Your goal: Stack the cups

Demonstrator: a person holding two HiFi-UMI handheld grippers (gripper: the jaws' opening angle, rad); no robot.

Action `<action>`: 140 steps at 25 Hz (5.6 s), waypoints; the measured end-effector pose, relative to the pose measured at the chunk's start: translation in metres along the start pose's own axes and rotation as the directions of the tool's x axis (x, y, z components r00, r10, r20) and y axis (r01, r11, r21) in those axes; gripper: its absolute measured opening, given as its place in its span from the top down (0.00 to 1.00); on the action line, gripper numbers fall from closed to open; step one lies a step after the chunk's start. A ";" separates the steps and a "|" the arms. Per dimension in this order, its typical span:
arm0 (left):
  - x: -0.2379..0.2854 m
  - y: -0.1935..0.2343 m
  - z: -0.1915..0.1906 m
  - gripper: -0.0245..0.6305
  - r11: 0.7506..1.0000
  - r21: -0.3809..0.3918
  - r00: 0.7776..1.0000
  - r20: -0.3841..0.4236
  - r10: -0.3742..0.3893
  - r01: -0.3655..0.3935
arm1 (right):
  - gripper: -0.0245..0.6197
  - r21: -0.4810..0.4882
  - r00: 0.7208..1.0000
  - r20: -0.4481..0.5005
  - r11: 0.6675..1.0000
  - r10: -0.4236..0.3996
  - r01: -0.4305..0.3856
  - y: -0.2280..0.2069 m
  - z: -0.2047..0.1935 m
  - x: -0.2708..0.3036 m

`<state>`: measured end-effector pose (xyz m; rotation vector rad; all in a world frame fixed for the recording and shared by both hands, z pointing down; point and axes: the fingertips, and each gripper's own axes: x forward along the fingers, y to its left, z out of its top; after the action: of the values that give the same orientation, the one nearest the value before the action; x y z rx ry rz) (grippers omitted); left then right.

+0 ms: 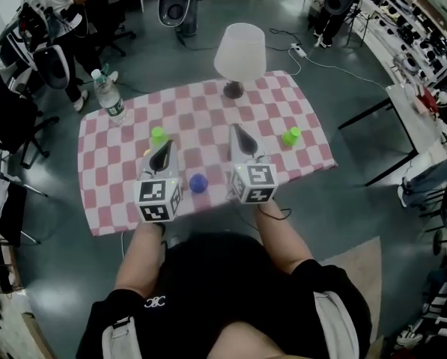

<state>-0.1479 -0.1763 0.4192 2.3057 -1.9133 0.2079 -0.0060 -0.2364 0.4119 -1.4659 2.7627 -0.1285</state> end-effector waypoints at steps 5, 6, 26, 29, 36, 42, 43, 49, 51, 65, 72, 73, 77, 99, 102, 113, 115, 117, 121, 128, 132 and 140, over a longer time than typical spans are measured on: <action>0.023 -0.041 0.003 0.96 0.995 0.024 0.995 -0.001 -0.096 0.096 | 0.97 -0.022 0.996 -0.001 0.996 -0.086 0.086 -0.040 -0.008 -0.021; 0.028 -0.050 0.003 0.96 0.993 0.028 0.993 -0.002 -0.114 0.114 | 0.97 -0.028 0.995 0.002 0.994 -0.104 0.104 -0.048 -0.008 -0.026; 0.075 -0.197 -0.001 0.96 0.923 0.058 0.925 -0.039 -0.379 0.381 | 0.97 0.014 0.919 -0.010 0.919 -0.393 0.394 -0.174 -0.019 -0.135; 0.076 -0.199 -0.003 0.96 0.924 0.062 0.926 -0.047 -0.374 0.377 | 0.88 0.033 0.923 -0.005 0.922 -0.386 0.386 -0.178 -0.018 -0.136; 0.076 -0.193 -0.002 0.96 0.934 0.047 0.935 -0.046 -0.353 0.355 | 0.63 0.048 0.931 -0.058 0.930 -0.361 0.364 -0.195 -0.038 -0.115; 0.079 -0.169 -0.009 0.96 0.958 0.044 0.958 -0.067 -0.279 0.282 | 0.63 -0.040 0.920 -0.143 0.931 -0.366 0.364 -0.212 -0.079 -0.086; 0.078 -0.164 -0.010 0.96 0.962 0.041 0.962 -0.069 -0.265 0.269 | 0.63 -0.048 0.916 -0.147 0.927 -0.374 0.371 -0.216 -0.085 -0.083; 0.075 -0.147 -0.018 0.96 0.979 0.031 0.976 -0.088 -0.199 0.202 | 0.63 -0.067 0.897 -0.203 0.919 -0.393 0.388 -0.241 -0.126 -0.061; 0.072 -0.147 -0.022 0.96 0.982 0.028 0.978 -0.098 -0.185 0.189 | 0.63 -0.059 0.890 -0.238 0.920 -0.389 0.387 -0.248 -0.142 -0.055; 0.068 -0.144 -0.057 0.96 0.992 0.004 0.974 -0.190 -0.125 0.129 | 0.63 0.009 0.835 -0.400 0.910 -0.377 0.415 -0.289 -0.217 -0.033; 0.066 -0.137 -0.075 0.96 0.994 -0.011 0.965 -0.238 -0.107 0.108 | 0.63 0.032 0.825 -0.444 0.914 -0.349 0.404 -0.295 -0.244 -0.025; 0.066 -0.136 -0.077 0.96 0.994 -0.012 0.964 -0.242 -0.106 0.106 | 0.63 0.028 0.822 -0.449 0.913 -0.352 0.407 -0.296 -0.247 -0.025; 0.065 -0.135 -0.077 0.96 0.994 -0.029 0.966 -0.236 -0.106 0.102 | 0.63 0.015 0.808 -0.464 0.910 -0.362 0.415 -0.300 -0.255 -0.021; 0.057 -0.108 -0.037 0.96 0.999 -0.027 0.991 -0.127 -0.042 0.039 | 0.63 -0.026 0.881 -0.378 0.954 -0.285 0.297 -0.249 -0.165 -0.026; 0.051 -0.102 -0.036 0.96 0.999 -0.036 0.993 -0.118 -0.026 0.022 | 0.63 -0.040 0.896 -0.367 0.967 -0.250 0.253 -0.236 -0.157 -0.021; 0.020 -0.078 -0.036 0.96 0.996 -0.064 0.994 -0.093 0.060 -0.066 | 0.63 -0.072 0.937 -0.345 0.997 -0.060 0.037 -0.150 -0.138 0.003; 0.011 -0.069 -0.038 0.96 0.993 -0.070 0.992 -0.094 0.084 -0.091 | 0.63 -0.076 0.939 -0.343 0.997 -0.011 -0.016 -0.128 -0.138 0.009; 0.003 -0.061 -0.040 0.96 0.990 -0.078 0.989 -0.094 0.110 -0.117 | 0.63 -0.072 0.938 -0.347 0.996 0.030 -0.058 -0.109 -0.137 0.013; -0.015 -0.043 -0.044 0.96 0.977 -0.101 0.980 -0.088 0.178 -0.187 | 0.63 -0.060 0.940 -0.326 0.990 0.100 -0.127 -0.074 -0.130 0.020; -0.043 -0.019 -0.053 0.96 0.951 -0.131 0.959 -0.097 0.268 -0.279 | 0.63 -0.060 0.916 -0.345 0.969 0.207 -0.241 -0.027 -0.141 0.025; -0.053 -0.012 -0.056 0.96 0.943 -0.133 0.951 -0.104 0.292 -0.305 | 0.63 -0.059 0.892 -0.378 0.955 0.249 -0.291 -0.007 -0.157 0.022; -0.061 -0.015 -0.060 0.96 0.946 -0.119 0.951 -0.105 0.291 -0.302 | 0.63 -0.031 0.829 -0.465 0.931 0.309 -0.364 0.021 -0.195 -0.003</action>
<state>-0.1455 -0.1033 0.4661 1.8861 -2.1519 0.1989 -0.0316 -0.2094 0.6048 -1.0370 3.4153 -0.3495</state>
